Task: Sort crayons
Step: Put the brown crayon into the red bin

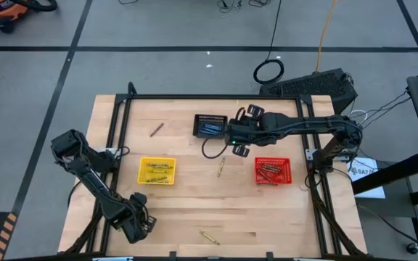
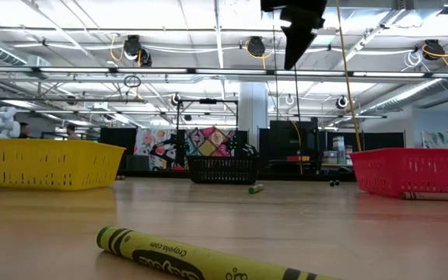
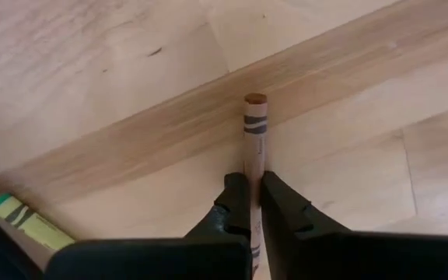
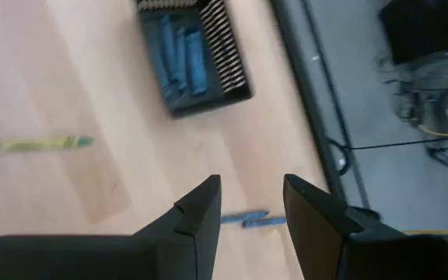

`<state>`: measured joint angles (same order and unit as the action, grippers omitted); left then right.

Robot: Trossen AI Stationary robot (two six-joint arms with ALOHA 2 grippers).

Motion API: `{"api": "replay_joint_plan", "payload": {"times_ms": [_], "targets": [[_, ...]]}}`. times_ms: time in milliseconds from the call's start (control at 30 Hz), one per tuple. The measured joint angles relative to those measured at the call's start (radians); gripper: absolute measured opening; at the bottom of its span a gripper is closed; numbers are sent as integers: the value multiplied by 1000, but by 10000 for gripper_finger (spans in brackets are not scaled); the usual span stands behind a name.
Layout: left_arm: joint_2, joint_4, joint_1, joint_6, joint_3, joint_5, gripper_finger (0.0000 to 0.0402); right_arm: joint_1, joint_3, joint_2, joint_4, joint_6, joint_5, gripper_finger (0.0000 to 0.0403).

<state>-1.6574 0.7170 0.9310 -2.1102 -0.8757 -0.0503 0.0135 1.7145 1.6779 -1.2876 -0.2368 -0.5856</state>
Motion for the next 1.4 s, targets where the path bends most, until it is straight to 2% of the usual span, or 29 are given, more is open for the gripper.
{"api": "replay_joint_plan", "payload": {"times_ms": [133,433,733,967,1133,1400], "targets": [[26,-7,-6,45,5,80,2,1,-1,-4,-69,-3,65,128],[80,-19,-78,225,4,234,1,5,-1,-108,-168,-111,73,128],[120,-86,-211,500,3,350,0,27,-1,-273,-154,-110,268,128],[139,-250,-339,793,2,453,0,84,-12,-365,-124,-108,328,128],[153,-425,-438,1028,2,482,0,143,-111,-444,-23,-125,329,128],[153,-734,-563,1335,2,477,0,233,-425,-584,284,-149,331,128]]}}
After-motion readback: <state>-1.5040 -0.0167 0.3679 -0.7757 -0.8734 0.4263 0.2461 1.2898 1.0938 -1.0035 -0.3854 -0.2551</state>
